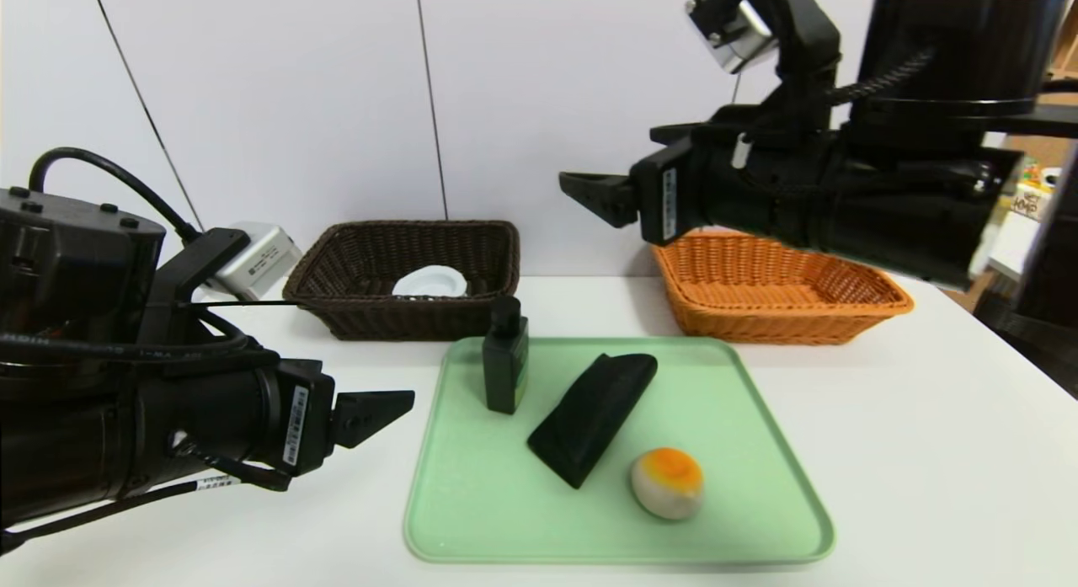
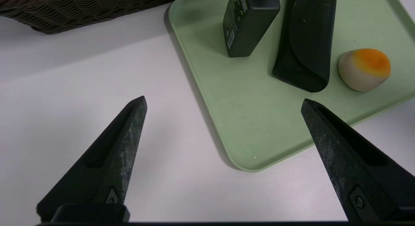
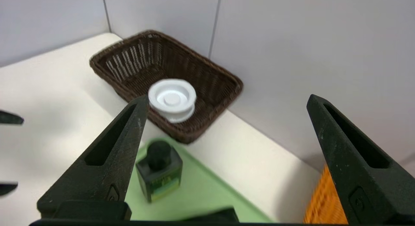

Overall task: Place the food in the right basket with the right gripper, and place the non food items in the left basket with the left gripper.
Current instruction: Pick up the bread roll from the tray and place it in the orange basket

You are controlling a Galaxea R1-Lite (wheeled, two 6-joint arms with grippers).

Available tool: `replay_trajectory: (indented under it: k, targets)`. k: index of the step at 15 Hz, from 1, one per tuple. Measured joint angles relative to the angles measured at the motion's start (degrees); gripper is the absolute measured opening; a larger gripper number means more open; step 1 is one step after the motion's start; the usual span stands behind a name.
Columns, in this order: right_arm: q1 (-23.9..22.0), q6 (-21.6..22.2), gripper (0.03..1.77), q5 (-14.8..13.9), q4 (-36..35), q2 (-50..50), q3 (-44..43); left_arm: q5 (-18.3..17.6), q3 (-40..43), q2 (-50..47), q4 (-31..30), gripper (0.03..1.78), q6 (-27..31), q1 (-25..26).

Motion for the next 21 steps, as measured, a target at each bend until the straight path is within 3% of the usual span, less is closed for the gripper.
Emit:
replay_trajectory:
  k: [5, 14, 21]
  targets:
    - [0.30, 8.74, 1.69, -5.73, 9.18, -10.34, 10.72, -0.11, 0.63, -0.63, 0.02, 1.69, 0.13, -0.05]
    - [1.46, 16.27, 1.69, -4.92, 34.91, -14.77, 14.14, -0.13, 1.40, -1.16, 0.00, 1.69, 0.02, -0.09]
    - [5.13, 25.28, 1.69, -4.85, 44.56, -6.90, 9.42, -0.09, 1.56, -1.66, 0.00, 1.69, -0.24, -0.06]
